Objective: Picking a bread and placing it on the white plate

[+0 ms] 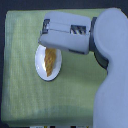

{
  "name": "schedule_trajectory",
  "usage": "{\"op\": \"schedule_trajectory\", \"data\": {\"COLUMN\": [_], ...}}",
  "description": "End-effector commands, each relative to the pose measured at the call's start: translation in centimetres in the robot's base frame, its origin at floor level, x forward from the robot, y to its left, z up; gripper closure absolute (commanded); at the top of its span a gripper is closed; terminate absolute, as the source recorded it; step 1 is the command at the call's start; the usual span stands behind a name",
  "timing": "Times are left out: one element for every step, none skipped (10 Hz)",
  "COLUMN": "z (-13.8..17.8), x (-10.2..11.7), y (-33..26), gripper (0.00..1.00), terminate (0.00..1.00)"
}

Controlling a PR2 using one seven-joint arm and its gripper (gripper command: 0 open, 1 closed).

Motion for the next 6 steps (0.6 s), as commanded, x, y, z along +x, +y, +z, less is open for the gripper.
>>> {"op": "schedule_trajectory", "data": {"z": [2.4,4.1,7.8,9.4,11.5,14.3], "x": [1.1,1.7,3.1,3.6,4.1,4.5], "y": [-1.4,-2.0,-3.4,-4.2,-4.9,-6.5], "gripper": [0.00,0.00,0.00,0.00,0.00,0.00], "terminate": [0.00,0.00,0.00,0.00,0.00,0.00]}}
